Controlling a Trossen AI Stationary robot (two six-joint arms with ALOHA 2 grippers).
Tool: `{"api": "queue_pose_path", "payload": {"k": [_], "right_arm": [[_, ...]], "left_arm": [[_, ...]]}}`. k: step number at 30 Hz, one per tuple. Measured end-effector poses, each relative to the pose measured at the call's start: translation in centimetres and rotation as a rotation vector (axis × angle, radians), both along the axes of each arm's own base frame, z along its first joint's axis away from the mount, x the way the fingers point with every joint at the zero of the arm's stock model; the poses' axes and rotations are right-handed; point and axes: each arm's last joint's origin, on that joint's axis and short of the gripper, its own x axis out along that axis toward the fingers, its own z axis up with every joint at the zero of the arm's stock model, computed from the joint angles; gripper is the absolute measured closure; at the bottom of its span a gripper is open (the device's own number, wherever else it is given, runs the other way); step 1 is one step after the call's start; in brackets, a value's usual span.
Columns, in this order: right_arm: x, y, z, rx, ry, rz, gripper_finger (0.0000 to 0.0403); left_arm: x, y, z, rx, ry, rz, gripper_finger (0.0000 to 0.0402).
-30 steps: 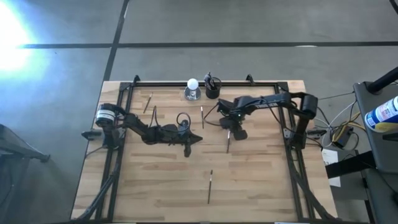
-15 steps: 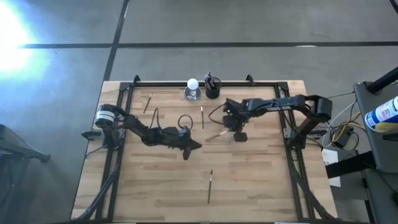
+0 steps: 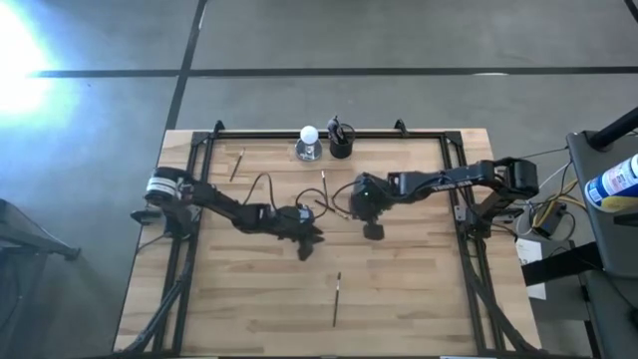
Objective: Pick & Place Makeup Supplies
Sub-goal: Put the makeup brush into the black makeup holder
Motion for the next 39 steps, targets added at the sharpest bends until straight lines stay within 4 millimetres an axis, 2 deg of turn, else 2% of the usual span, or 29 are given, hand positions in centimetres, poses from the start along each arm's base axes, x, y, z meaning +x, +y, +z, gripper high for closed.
{"api": "queue_pose_path", "payload": {"k": [4, 10, 15, 19, 24, 28, 31, 36, 39], "right_arm": [[-0.2, 0.0, -0.4, 0.066, 0.006, -0.11, 0.0381], [-0.6, 0.4, -1.8, 0.151, -0.062, -0.241, 0.032], [-0.8, 0.9, -2.5, 0.069, -0.121, -0.319, 0.0274], [-0.5, 1.2, -3.3, 0.061, -0.164, -0.316, 0.0264], [-0.1, 1.3, -5.6, 0.059, -0.111, -0.319, 0.0274], [0.5, 1.2, -6.4, 0.04, -0.139, -0.338, 0.029], [0.7, 1.1, -6.7, 0.04, -0.148, -0.34, 0.0316], [0.6, 1.2, -6.7, 0.014, -0.149, -0.313, 0.0384], [0.5, 1.6, -6.3, -0.004, -0.147, -0.257, 0.0389]], "left_arm": [[-0.6, 0.1, 1.2, 0.047, 0.027, -0.023, 0.0289], [-1.8, 0.2, 2.1, 0.076, 0.07, -0.019, 0.0289], [-2.4, 0.3, 1.9, 0.085, 0.08, -0.004, 0.0289], [-2.6, 0.4, 1.7, 0.085, 0.089, -0.003, 0.0289], [-2.5, 0.4, 1.8, 0.086, 0.084, 0.001, 0.029], [-2.6, 0.4, 1.7, 0.085, 0.088, 0.001, 0.029], [-2.6, 0.4, 1.7, 0.084, 0.094, 0.0, 0.029], [-2.7, 0.3, 1.6, 0.063, 0.106, -0.007, 0.029], [-2.7, 0.3, 1.6, 0.036, 0.138, -0.001, 0.029]]}}
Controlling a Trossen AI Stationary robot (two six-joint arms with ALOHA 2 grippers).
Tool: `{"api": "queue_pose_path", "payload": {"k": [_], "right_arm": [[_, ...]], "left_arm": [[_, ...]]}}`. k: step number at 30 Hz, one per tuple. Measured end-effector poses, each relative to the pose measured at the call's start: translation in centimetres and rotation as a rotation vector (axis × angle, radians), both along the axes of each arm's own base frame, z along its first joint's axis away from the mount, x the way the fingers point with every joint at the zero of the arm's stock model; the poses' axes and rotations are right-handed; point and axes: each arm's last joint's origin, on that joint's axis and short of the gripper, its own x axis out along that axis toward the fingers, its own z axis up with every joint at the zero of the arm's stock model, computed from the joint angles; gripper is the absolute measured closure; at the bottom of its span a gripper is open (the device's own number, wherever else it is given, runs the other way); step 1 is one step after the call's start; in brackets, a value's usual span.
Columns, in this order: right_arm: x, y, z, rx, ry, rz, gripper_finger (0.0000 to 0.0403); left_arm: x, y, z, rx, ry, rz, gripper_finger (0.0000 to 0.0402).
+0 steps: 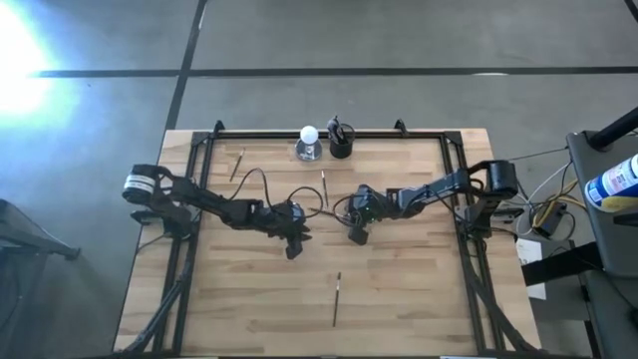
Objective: Pick & Place Makeup Supplies
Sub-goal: Put the makeup brush into the black makeup holder
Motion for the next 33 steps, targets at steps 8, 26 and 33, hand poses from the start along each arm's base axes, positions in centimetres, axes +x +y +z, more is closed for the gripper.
{"api": "queue_pose_path", "payload": {"k": [8, 26, 33], "right_arm": [[-0.4, 2.2, 1.8, -0.032, -0.019, 0.23, 0.0391], [1.0, 4.3, 4.5, -0.109, -0.084, 0.424, 0.0392], [1.7, 4.3, 5.6, -0.117, -0.054, 0.442, 0.0392]], "left_arm": [[0.3, 0.0, 0.5, 0.007, 0.067, 0.006, 0.029], [0.5, -0.5, 0.8, -0.105, 0.074, -0.121, 0.0317], [0.5, -0.5, 0.8, -0.124, 0.072, -0.139, 0.0387]]}}
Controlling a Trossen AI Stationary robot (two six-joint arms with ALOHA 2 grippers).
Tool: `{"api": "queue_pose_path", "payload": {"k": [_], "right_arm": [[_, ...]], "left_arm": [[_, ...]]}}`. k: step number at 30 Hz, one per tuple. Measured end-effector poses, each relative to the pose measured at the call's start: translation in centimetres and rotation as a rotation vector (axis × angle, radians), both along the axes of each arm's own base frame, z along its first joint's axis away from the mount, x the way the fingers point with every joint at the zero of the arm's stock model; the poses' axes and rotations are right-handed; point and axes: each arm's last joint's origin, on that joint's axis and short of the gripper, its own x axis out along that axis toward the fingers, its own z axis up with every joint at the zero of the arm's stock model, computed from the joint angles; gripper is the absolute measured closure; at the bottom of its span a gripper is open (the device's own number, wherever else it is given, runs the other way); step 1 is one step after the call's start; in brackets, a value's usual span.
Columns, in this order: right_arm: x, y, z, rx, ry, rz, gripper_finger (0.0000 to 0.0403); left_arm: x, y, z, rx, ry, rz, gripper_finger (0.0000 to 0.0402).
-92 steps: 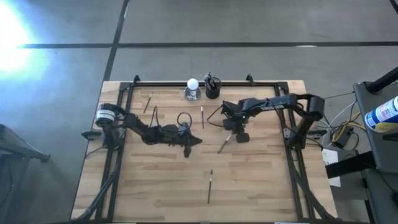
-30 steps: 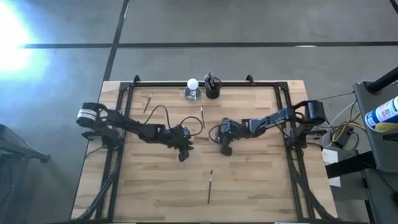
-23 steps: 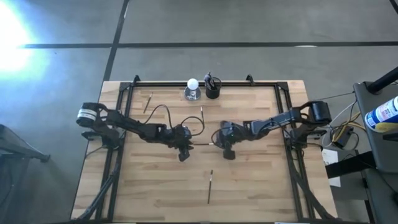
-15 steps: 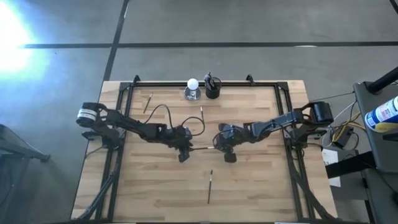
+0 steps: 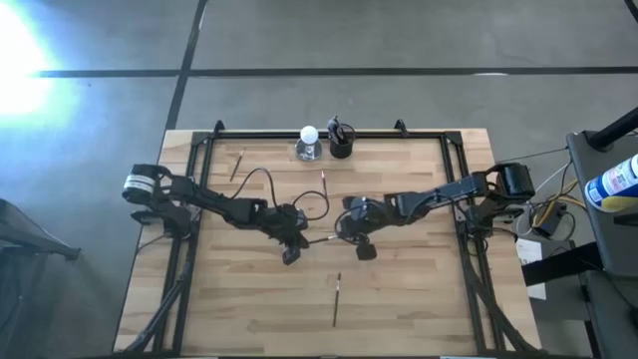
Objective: Pick & Place Makeup Supplies
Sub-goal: Put the makeup brush into the black makeup holder
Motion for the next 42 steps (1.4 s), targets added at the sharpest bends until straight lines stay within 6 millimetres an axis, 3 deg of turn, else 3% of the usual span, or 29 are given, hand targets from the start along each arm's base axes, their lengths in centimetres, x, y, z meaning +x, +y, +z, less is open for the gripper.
{"api": "queue_pose_path", "payload": {"k": [6, 12, 16, 19, 24, 27, 38, 42], "right_arm": [[-0.1, -0.4, 1.5, -0.07, 0.052, -0.131, 0.0351], [-2.8, -1.0, 3.3, -0.155, 0.054, -0.305, 0.0281], [-4.9, -1.2, 3.5, -0.089, -0.078, -0.388, 0.0247], [-5.8, -1.2, 3.3, 0.022, -0.299, -0.424, 0.0232], [-6.4, -1.5, 3.6, 0.212, -0.66, -0.427, 0.0225], [-6.4, -1.5, 4.2, 0.261, -0.785, -0.415, 0.0225], [-4.9, -1.4, 7.5, 0.293, -0.925, -0.365, 0.0223], [-4.5, -1.4, 8.1, 0.279, -0.939, -0.358, 0.0244]], "left_arm": [[-0.2, 0.2, -0.4, 0.04, -0.083, 0.064, 0.0387], [-1.6, 0.6, -0.9, 0.083, -0.372, 0.096, 0.0387], [-2.5, 1.1, -0.9, 0.118, -0.486, 0.139, 0.0387], [-2.6, 1.3, -0.2, 0.153, -0.588, 0.148, 0.0387], [-1.5, 1.9, 1.3, 0.224, -0.726, 0.149, 0.0387], [-0.5, 2.4, 2.1, 0.252, -0.774, 0.133, 0.0387], [1.3, 3.4, 4.4, 0.327, -0.876, 0.094, 0.0387], [1.3, 3.7, 4.6, 0.332, -0.885, 0.102, 0.0387]]}}
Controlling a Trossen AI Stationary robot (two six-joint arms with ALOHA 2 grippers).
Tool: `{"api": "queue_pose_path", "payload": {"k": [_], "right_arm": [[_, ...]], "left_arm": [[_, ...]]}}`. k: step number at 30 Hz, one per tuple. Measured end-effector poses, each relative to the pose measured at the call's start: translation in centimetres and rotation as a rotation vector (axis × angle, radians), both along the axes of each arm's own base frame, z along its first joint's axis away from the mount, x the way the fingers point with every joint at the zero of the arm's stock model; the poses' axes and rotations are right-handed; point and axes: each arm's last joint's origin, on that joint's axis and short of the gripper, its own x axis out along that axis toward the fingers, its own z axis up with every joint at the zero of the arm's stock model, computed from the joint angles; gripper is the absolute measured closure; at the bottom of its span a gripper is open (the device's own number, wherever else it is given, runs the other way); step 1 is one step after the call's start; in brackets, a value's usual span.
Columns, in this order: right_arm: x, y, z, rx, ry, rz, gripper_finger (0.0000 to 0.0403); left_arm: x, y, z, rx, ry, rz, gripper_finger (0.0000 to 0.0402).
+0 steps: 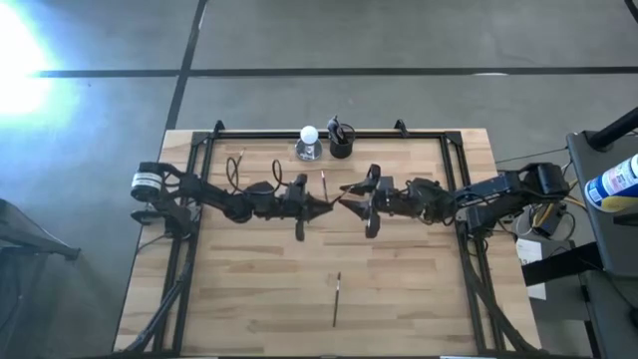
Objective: Pick & Place Makeup Supplies
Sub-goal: Put the makeup brush into the black makeup holder
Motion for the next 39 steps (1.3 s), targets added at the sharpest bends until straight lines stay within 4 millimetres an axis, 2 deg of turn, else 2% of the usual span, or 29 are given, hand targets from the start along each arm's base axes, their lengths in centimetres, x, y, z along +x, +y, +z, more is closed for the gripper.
{"api": "queue_pose_path", "payload": {"k": [3, 7, 10, 16, 23, 29, 34, 39], "right_arm": [[0.3, 0.0, 0.1, -0.001, 0.002, -0.004, 0.0288], [0.6, 0.0, -0.1, -0.006, 0.009, -0.009, 0.037], [0.6, -0.1, -0.2, -0.012, 0.019, -0.036, 0.0381], [-0.3, -2.1, 0.7, -0.038, 0.049, -0.117, 0.0385], [-1.0, -7.8, 1.9, -0.086, 0.248, -0.319, 0.0385], [-0.3, -13.6, 2.2, -0.121, 0.343, -0.415, 0.0385], [0.5, -18.4, 1.0, -0.111, 0.407, -0.449, 0.0385], [1.9, -22.0, -1.4, -0.083, 0.504, -0.464, 0.0385]], "left_arm": [[0.0, 0.1, 0.0, 0.001, -0.002, 0.003, 0.0387], [0.0, 0.2, 0.0, -0.003, 0.001, 0.0, 0.0387], [0.0, 0.4, 0.0, -0.052, 0.007, 0.012, 0.0373], [-0.4, 1.2, -0.2, -0.09, 0.107, 0.096, 0.03], [-1.2, 1.5, -1.1, -0.074, 0.156, 0.111, 0.0276], [-1.6, 1.5, -1.6, -0.068, 0.169, 0.115, 0.0274], [-1.7, 1.5, -1.8, -0.066, 0.174, 0.115, 0.0274], [-1.8, 1.5, -1.8, -0.064, 0.178, 0.115, 0.0273]]}}
